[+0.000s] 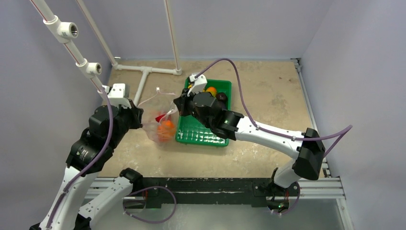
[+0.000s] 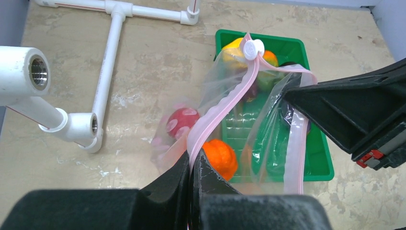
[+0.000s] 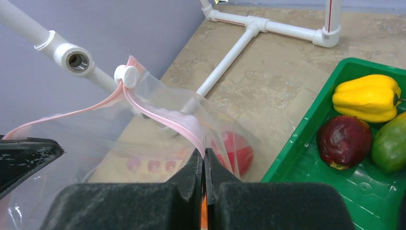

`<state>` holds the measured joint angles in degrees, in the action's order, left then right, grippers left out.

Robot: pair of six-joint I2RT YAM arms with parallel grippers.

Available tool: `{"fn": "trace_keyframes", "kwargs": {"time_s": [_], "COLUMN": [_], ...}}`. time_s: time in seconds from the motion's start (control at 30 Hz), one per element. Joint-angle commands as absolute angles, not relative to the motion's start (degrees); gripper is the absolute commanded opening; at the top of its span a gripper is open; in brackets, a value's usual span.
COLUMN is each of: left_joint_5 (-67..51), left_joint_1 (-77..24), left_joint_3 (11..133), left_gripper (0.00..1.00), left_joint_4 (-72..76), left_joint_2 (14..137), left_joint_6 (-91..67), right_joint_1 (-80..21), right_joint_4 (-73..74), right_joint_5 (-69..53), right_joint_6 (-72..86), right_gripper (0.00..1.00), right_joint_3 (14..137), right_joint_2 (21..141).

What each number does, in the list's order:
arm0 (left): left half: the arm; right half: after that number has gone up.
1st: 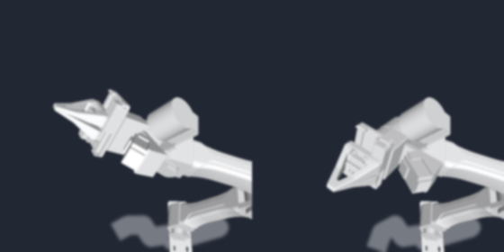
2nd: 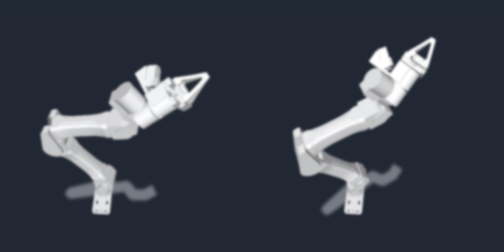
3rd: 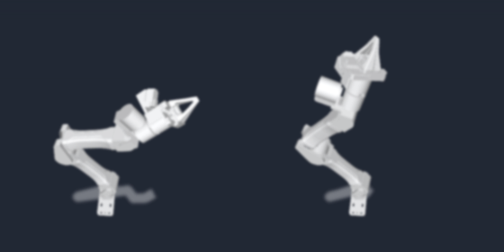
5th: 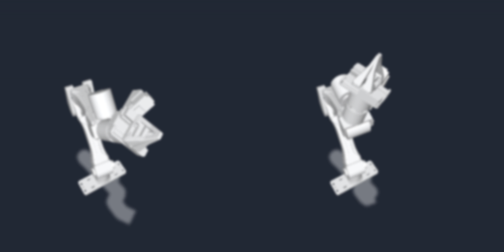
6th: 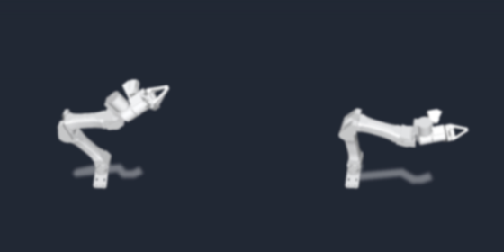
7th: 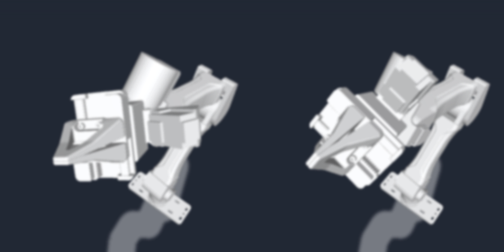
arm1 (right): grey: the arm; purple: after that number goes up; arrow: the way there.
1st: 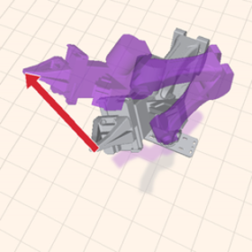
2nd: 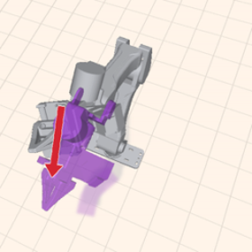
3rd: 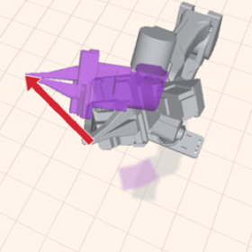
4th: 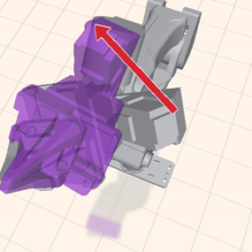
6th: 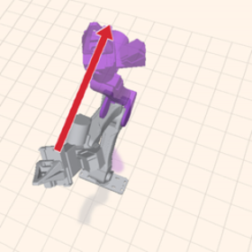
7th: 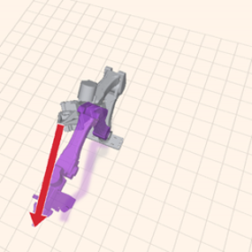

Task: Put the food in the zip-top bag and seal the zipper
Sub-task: Adjust the zipper food storage bag at the center of the board.

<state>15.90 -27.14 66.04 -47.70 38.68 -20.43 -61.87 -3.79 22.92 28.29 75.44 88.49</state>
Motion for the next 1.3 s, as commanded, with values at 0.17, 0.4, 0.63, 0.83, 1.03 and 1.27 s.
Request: {"fn": "trace_keyframes", "kwargs": {"time_s": [0.17,0.4,0.63,0.83,1.03,1.27], "left_joint_5": [20.0,17.4,23.4,27.1,25.2,20.6], "left_joint_1": [-27.3,-27.3,-27.3,-27.3,-27.3,-27.3], "left_joint_3": [58.1,60.4,65.5,66.7,63.8,57.0], "left_gripper": [0.00,0.00,0.00,0.00,0.00,0.00], "left_joint_4": [-44.0,-39.0,-37.4,-36.1,-33.6,-28.1], "left_joint_2": [39.1,41.3,43.3,44.7,46.1,46.0], "left_joint_6": [-21.5,-20.0,-16.1,-14.4,-13.9,-14.2], "right_joint_1": [-59.5,-59.3,-59.2,-58.3,-57.6,-57.0], "right_joint_4": [-6.0,-6.0,-5.4,-7.7,-10.3,-10.7], "right_joint_5": [19.2,19.1,20.4,17.8,14.5,13.6], "right_joint_6": [27.6,26.8,25.1,26.3,27.8,29.0], "right_gripper": [0.00,0.00,0.00,0.00,0.00,0.00], "right_joint_3": [74.7,76.3,80.3,79.5,77.0,74.2], "right_joint_2": [90.0,90.2,89.9,93.0,95.5,95.9]}}
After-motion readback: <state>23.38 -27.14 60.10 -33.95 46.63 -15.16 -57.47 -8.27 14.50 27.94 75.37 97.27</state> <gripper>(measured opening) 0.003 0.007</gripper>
